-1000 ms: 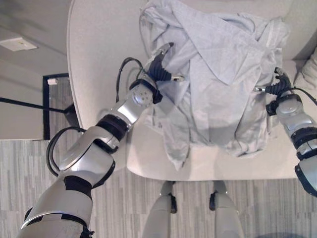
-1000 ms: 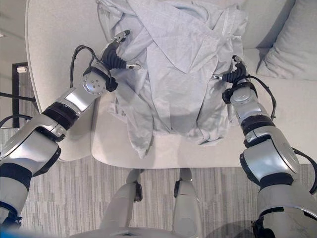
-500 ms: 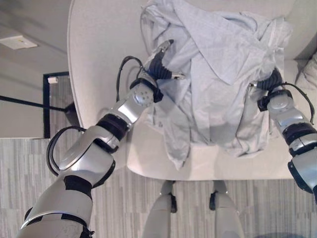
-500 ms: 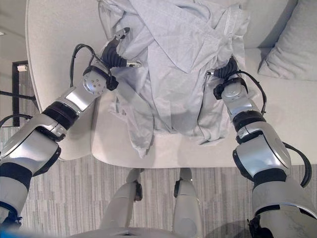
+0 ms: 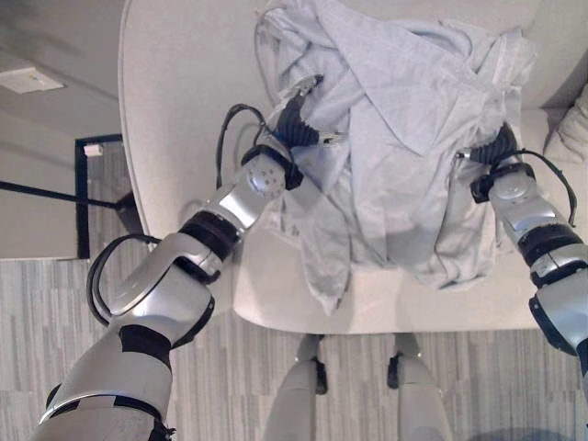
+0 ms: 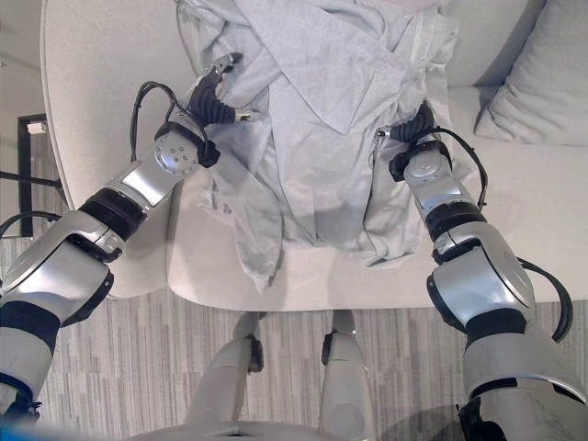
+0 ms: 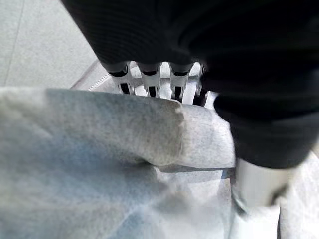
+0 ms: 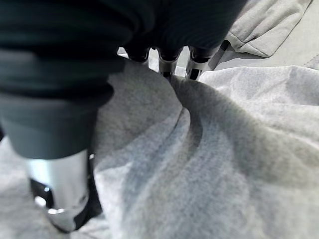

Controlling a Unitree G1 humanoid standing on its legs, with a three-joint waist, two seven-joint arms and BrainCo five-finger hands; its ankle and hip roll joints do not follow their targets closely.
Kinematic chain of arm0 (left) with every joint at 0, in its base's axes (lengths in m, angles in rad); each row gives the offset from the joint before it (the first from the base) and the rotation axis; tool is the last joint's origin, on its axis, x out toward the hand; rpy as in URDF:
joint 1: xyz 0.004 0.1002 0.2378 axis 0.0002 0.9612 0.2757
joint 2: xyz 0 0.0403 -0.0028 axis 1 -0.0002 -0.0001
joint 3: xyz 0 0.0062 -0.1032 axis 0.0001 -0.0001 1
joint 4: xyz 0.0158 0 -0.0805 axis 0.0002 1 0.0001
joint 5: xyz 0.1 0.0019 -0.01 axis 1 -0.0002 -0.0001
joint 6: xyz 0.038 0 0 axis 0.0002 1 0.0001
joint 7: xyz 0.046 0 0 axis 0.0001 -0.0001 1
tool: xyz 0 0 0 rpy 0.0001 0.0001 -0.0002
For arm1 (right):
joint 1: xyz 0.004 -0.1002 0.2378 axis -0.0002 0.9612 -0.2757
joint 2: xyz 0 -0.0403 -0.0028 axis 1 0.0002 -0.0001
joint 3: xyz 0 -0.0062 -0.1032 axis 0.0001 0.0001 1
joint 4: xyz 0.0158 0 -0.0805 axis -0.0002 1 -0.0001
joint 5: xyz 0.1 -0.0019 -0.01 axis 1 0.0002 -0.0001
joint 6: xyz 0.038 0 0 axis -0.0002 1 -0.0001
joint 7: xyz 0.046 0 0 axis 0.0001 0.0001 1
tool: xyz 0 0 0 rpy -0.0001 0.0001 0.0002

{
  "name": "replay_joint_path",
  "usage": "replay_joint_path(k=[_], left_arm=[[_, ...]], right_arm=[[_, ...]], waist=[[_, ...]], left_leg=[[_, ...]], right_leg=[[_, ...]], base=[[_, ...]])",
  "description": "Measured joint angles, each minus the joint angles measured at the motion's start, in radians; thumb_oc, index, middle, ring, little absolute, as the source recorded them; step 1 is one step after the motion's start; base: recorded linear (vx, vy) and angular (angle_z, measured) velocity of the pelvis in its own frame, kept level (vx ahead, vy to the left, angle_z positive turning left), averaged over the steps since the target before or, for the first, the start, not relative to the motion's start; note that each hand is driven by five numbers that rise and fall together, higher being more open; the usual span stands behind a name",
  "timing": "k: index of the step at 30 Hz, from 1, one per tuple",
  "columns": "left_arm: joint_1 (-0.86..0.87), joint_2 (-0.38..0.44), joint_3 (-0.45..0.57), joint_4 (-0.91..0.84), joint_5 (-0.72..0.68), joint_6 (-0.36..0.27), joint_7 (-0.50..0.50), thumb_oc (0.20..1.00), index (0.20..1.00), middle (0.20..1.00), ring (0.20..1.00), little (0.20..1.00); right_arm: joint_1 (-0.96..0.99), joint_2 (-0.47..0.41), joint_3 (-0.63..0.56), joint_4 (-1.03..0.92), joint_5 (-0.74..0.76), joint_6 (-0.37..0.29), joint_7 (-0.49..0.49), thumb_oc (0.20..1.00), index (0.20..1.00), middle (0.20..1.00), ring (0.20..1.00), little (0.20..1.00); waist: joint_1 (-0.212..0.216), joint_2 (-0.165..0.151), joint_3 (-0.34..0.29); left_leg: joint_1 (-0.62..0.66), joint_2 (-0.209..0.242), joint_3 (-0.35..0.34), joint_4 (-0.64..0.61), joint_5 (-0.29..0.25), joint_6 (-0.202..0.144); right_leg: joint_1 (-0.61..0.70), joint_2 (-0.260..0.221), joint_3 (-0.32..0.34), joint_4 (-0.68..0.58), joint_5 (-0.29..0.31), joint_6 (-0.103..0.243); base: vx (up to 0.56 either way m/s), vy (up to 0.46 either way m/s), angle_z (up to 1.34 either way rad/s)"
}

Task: Hang the clothes on the sofa on the clothes rack.

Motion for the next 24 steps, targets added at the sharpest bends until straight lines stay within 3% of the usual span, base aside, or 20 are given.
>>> replay_joint_path(k=[1, 2, 3, 4, 11, 18, 21, 22, 24], left_arm=[[-0.001, 0.0, 0.0, 0.0, 0.0, 0.0, 0.0, 0.2, 0.2, 0.2, 0.2, 0.2], [-0.002, 0.0, -0.001, 0.0, 0.0, 0.0, 0.0, 0.2, 0.2, 0.2, 0.2, 0.2], [-0.003, 0.0, -0.002, 0.0, 0.001, 0.0, -0.001, 0.2, 0.2, 0.2, 0.2, 0.2], [-0.008, 0.001, -0.012, 0.004, 0.001, 0.001, -0.001, 0.2, 0.2, 0.2, 0.2, 0.2], [-0.028, 0.005, -0.034, 0.013, 0.013, 0.016, -0.001, 0.2, 0.2, 0.2, 0.2, 0.2], [-0.028, 0.004, -0.004, 0.013, 0.046, 0.036, 0.017, 0.2, 0.2, 0.2, 0.2, 0.2], [-0.024, -0.014, 0.053, 0.013, 0.055, 0.041, 0.049, 0.2, 0.2, 0.2, 0.2, 0.2], [-0.017, -0.037, 0.109, 0.012, 0.086, 0.046, 0.093, 0.2, 0.2, 0.2, 0.2, 0.2], [-0.016, -0.044, 0.112, 0.012, 0.095, 0.052, 0.122, 0.2, 0.2, 0.2, 0.2, 0.2]], right_arm=[[0.0, 0.0, 0.0, 0.0, 0.0, 0.0, 0.0, 1.0, 1.0, 1.0, 1.0, 1.0], [0.0, 0.0, 0.0, -0.001, 0.0, 0.0, 0.0, 0.912, 0.912, 0.912, 0.912, 0.912], [0.0, 0.0, 0.001, -0.002, 0.0, 0.0, 0.0, 0.479, 0.479, 0.479, 0.479, 0.479], [0.0, 0.0, 0.001, -0.006, 0.001, 0.0, 0.0, 0.2, 0.2, 0.2, 0.2, 0.2], [0.006, -0.013, -0.006, -0.146, 0.041, -0.006, -0.025, 0.2, 0.2, 0.2, 0.2, 0.2], [0.083, 0.012, -0.109, -0.374, 0.028, -0.049, -0.094, 0.2, 0.2, 0.2, 0.2, 0.2], [0.117, 0.045, -0.151, -0.475, -0.029, -0.051, -0.156, 0.2, 0.2, 0.2, 0.2, 0.2], [0.143, 0.059, -0.163, -0.562, -0.137, -0.037, -0.22, 0.2, 0.2, 0.2, 0.2, 0.2], [0.152, 0.07, -0.163, -0.593, -0.22, -0.037, -0.254, 0.2, 0.2, 0.2, 0.2, 0.2]], waist=[[-0.001, 0.0, 0.0], [-0.001, 0.0, 0.0], [-0.001, 0.0, 0.0], [-0.002, 0.0, 0.0], [-0.03, 0.0, 0.0], [-0.026, 0.0, 0.0], [-0.026, 0.0, 0.0], [-0.027, -0.001, 0.0], [-0.029, -0.001, 0.0]], left_leg=[[0.0, 0.0, 0.0, 0.0, 0.0, 0.0], [0.0, 0.0, 0.0, 0.0, 0.0, 0.0], [0.0, 0.0, 0.001, 0.0, 0.0, 0.0], [0.0, 0.0, 0.001, 0.0, 0.0, 0.0], [-0.004, 0.002, 0.004, 0.0, 0.0, 0.0], [-0.003, 0.004, 0.003, 0.008, 0.0, 0.0], [0.002, 0.004, 0.004, 0.009, 0.0, 0.0], [0.016, 0.005, 0.004, 0.008, 0.0, 0.0], [0.032, 0.004, 0.003, 0.006, 0.0, 0.0]], right_leg=[[0.0, 0.0, 0.0, 0.0, 0.0, 0.0], [0.0, 0.0, 0.0, 0.0, 0.0, 0.0], [0.0, 0.0, 0.0, 0.0, 0.0, 0.0], [-0.001, 0.0, 0.001, 0.0, 0.0, 0.0], [-0.006, 0.002, 0.004, 0.0, 0.001, 0.0], [-0.002, 0.004, 0.005, 0.0, 0.004, -0.002], [0.004, 0.003, 0.005, 0.0, 0.006, -0.002], [0.017, 0.003, 0.005, 0.0, 0.006, -0.002], [0.035, 0.004, 0.004, 0.0, 0.006, -0.002]], base=[[0.0, 0.0, 0.0], [0.0, 0.0, 0.0], [0.0, 0.0, 0.0], [0.0, 0.0, 0.0], [0.0, 0.0, 0.0], [0.0, -0.003, 0.0], [0.01, -0.006, 0.0], [0.0, 0.0, 0.0], [0.06, -0.007, 0.02]])
